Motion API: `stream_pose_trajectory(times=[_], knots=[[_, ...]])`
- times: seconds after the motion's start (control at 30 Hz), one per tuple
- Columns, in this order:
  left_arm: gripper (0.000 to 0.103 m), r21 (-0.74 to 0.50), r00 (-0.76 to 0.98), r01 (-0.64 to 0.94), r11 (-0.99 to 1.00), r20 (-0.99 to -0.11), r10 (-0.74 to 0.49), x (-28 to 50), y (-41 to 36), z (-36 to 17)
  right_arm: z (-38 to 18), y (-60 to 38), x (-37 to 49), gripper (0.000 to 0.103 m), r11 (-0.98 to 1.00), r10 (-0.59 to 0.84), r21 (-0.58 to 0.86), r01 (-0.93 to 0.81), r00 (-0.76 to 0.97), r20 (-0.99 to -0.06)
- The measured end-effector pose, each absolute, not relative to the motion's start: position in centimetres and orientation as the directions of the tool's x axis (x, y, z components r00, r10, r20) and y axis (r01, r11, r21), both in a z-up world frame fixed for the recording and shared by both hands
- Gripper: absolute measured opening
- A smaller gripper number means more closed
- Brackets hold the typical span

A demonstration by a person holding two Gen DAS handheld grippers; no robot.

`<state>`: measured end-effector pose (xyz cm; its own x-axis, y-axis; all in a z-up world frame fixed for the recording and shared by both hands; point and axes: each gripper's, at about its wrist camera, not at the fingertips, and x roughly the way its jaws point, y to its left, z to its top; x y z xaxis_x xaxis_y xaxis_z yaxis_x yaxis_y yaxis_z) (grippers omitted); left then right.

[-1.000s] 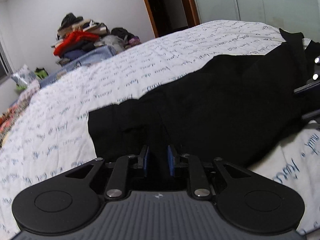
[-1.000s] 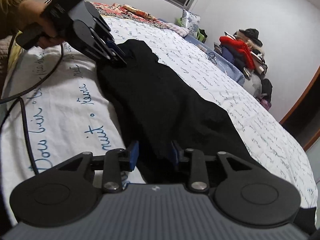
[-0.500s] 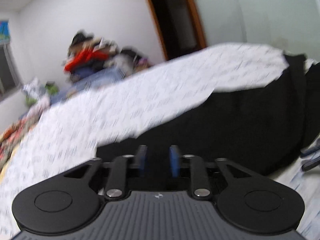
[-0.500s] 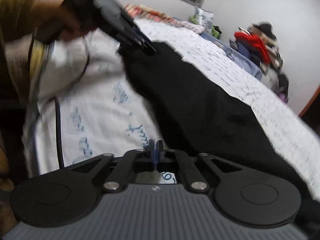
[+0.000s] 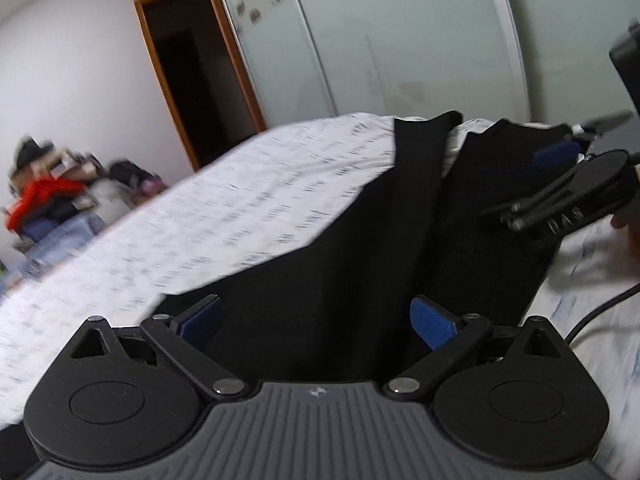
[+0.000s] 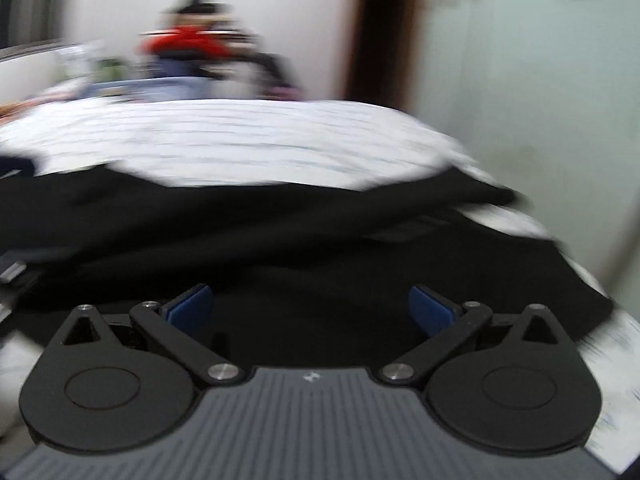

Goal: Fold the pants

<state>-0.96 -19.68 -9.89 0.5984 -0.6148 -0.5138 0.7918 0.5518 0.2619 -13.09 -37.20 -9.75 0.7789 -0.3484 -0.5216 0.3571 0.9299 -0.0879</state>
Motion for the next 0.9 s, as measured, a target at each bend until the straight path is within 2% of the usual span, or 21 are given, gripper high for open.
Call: stream_pose_trajectory(times=[0.1,0.17,0.2,0.33,0.4,0.43,0.47,0.5,0.57,0.63,0.73,0.8,0.9], knots=[[0.100,0.107,0.485,0.837,0.536,-0.600,-0.637,-0.1,-21.0,-10.6,-10.5,-40.7,-13.8,0.103,0.854,-0.436,-0.013,0.521,0.702,-0.563],[0.100,-0.023,0.391,0.855,0.518,-0.628,-0.673,0.7,-21.2,-11.1,-11.4,-42.1,-13.5,0.103,0.838,-0.398,0.042,0.544,0.661,-0.636],[0.095,-0.068,0.360,0.856,0.513,-0.633,-0.685,1.0,-21.2,-11.5,-11.3,-42.0,-13.5,0.103,0.845,-0.392,0.039,0.533,0.668,-0.633],[0.080,-0.015,0.405,0.850,0.527,-0.621,-0.671,0.5,-21.3,-12.5,-10.3,-41.2,-13.2,0.103,0.863,-0.401,0.016,0.505,0.704,-0.586],[0.054,0.007,0.421,0.851,0.525,-0.608,-0.673,0.3,-21.4,-12.3,-9.6,-42.6,-13.1,0.103,0.857,-0.415,0.019,0.515,0.711,-0.568],[0.047,0.016,0.431,0.847,0.532,-0.605,-0.669,0.3,-21.4,-12.1,-9.4,-42.9,-12.8,0.103,0.854,-0.419,0.021,0.520,0.711,-0.565],[0.032,0.023,0.442,0.842,0.539,-0.602,-0.665,0.4,-21.2,-12.0,-9.2,-43.1,-12.4,0.103,0.849,-0.426,0.019,0.528,0.705,-0.567],[0.021,0.028,0.448,0.840,0.541,-0.598,-0.665,0.6,-21.2,-12.0,-8.9,-43.3,-12.1,0.103,0.844,-0.432,0.017,0.536,0.700,-0.569],[0.013,0.010,0.427,0.849,0.528,-0.599,-0.677,0.9,-21.0,-11.9,-8.0,-43.6,-12.3,0.103,0.847,-0.434,0.012,0.532,0.704,-0.562],[0.011,-0.008,0.402,0.859,0.512,-0.607,-0.685,0.9,-21.1,-12.0,-7.3,-43.4,-11.8,0.103,0.855,-0.447,-0.023,0.518,0.715,-0.538],[0.011,0.065,0.433,0.866,0.495,-0.592,-0.680,0.0,-21.6,-12.0,-6.4,-43.0,-10.7,0.103,0.849,-0.512,-0.162,0.503,0.707,-0.488],[0.011,0.070,0.427,0.874,0.482,-0.584,-0.690,-0.3,-21.7,-12.1,-5.6,-43.7,-9.6,0.103,0.821,-0.567,-0.249,0.513,0.685,-0.457],[0.010,0.073,0.426,0.876,0.477,-0.583,-0.692,-0.5,-21.8,-12.5,-4.2,-47.4,-7.8,0.103,0.840,-0.532,-0.191,0.509,0.698,-0.479]])
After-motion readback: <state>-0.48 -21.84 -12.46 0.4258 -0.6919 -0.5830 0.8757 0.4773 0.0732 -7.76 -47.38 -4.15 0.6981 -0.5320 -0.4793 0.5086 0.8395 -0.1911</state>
